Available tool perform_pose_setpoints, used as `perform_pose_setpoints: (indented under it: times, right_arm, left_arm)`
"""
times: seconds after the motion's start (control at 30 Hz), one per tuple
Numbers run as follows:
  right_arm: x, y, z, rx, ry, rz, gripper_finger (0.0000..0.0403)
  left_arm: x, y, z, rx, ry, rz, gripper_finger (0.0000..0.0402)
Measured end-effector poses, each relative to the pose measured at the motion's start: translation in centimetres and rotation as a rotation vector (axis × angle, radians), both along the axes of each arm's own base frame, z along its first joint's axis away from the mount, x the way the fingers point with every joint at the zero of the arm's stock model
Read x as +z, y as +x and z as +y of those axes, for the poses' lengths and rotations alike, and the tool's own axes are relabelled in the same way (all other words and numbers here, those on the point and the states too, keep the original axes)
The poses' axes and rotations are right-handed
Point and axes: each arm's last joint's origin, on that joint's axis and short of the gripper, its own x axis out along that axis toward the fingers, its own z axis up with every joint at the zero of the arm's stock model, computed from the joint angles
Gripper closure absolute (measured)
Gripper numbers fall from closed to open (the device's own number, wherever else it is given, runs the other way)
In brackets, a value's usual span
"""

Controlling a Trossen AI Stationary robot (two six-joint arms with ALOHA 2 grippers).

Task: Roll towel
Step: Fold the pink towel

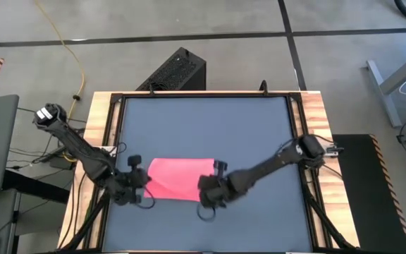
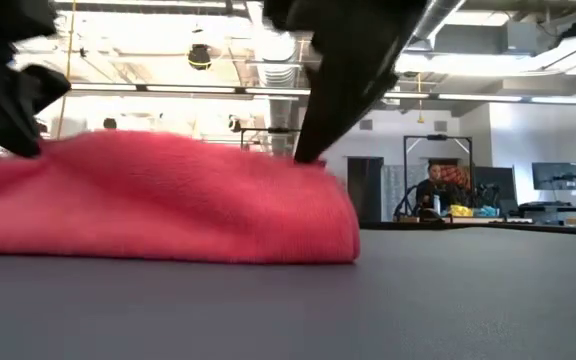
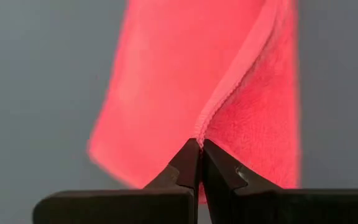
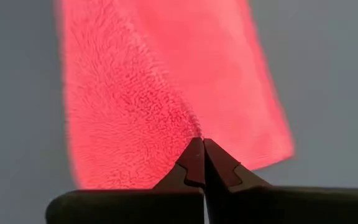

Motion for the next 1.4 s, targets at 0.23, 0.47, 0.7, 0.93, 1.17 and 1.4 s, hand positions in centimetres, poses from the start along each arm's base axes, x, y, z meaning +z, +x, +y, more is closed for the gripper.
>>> perform_pose_setpoints:
  times: [0.23, 0.47, 0.7, 0.93, 1.17, 1.4]
  right_arm:
    - [0.0, 1.1, -4.4, -0.065, -0.028, 0.039, 0.039]
    - [-1.0, 1.6, -7.0, -0.124, -0.032, 0.066, 0.039]
    - [-1.9, 1.9, -7.9, -0.14, -0.01, 0.106, 0.0387]
    - [-1.9, 1.8, -8.6, -0.176, -0.004, 0.114, 0.0348]
    - [-2.1, 0.8, -9.3, -0.268, -0.025, 0.193, 0.0315]
    - [-2.0, 1.1, -8.6, -0.204, -0.036, 0.172, 0.0294]
  left_arm:
    - [-1.4, 0.8, 2.5, 0.077, -0.001, 0.104, 0.0401]
    - [-1.7, 1.6, 4.3, 0.116, 0.001, 0.139, 0.0401]
    - [-1.5, 2.3, 4.9, 0.119, 0.007, 0.11, 0.0401]
    - [-1.6, 2.4, 5.3, 0.141, -0.001, 0.114, 0.0373]
    - [-1.5, 2.6, 6.0, 0.205, 0.037, 0.096, 0.0306]
    - [-0.9, 3.5, 4.7, 0.086, -0.104, 0.011, 0.0275]
